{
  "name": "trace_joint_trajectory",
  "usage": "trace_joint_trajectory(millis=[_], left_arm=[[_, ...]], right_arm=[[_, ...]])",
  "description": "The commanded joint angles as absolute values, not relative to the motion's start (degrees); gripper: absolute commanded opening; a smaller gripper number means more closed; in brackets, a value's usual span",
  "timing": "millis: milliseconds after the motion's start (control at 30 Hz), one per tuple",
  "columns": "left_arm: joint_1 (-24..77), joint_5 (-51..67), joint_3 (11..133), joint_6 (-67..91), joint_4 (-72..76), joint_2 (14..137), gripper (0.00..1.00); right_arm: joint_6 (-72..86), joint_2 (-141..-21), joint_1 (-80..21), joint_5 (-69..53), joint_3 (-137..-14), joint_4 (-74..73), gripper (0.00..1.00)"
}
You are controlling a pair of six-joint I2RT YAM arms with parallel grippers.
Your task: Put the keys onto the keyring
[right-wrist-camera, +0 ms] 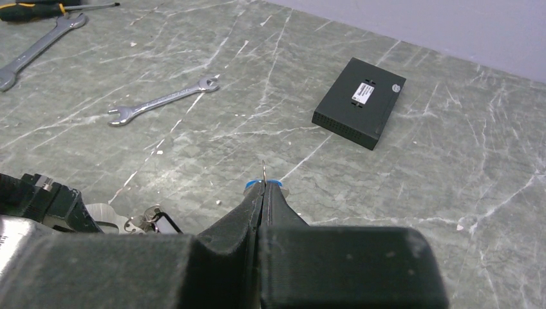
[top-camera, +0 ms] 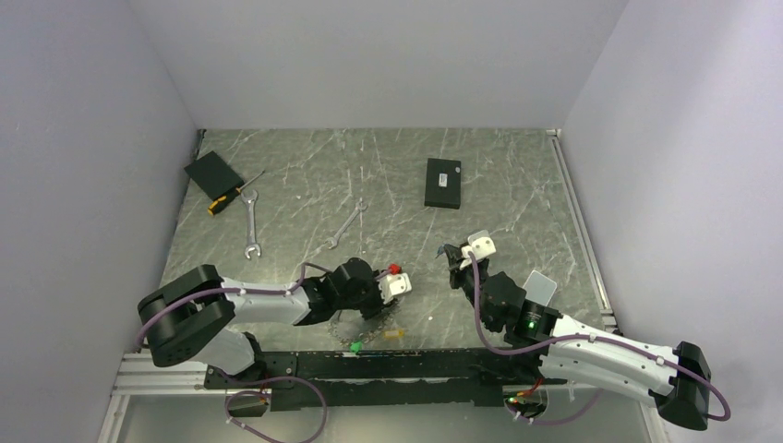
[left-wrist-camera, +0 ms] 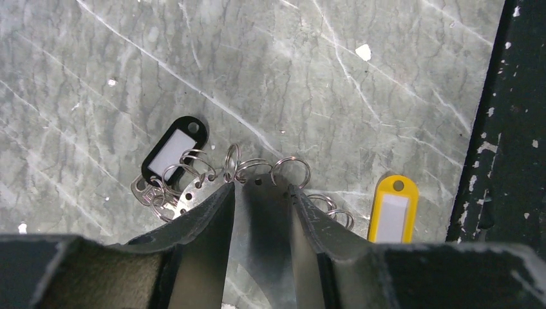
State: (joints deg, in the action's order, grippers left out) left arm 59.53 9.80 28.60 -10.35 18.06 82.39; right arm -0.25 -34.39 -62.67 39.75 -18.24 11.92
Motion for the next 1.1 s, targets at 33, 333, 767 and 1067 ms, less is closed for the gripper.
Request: trace_joint_trajectory(millis=[33,333,767,1067], left_arm=[[59.15,10.72,28.81,-11.73,17.63,80.25,0.4],[59.06,9.77,29.21,-12.19,19.89,82.41,0.33],[59.06,9.07,30.04,-12.57,24.79,87.32,0.31],[58.97,8.77,31.43,-13.76,24.08,87.42,0.31]], right_arm=[[-0.09,-33.67,-62.57,39.09,-18.19,14.09,0.0],[-0.09,-33.49,-62.49,39.11,-18.02,14.0,0.0],[-0.09,-33.06,-62.49,39.1,-17.93,13.72,0.0],[-0.09,-33.05,-62.4,39.03,-17.85,13.71,0.0]])
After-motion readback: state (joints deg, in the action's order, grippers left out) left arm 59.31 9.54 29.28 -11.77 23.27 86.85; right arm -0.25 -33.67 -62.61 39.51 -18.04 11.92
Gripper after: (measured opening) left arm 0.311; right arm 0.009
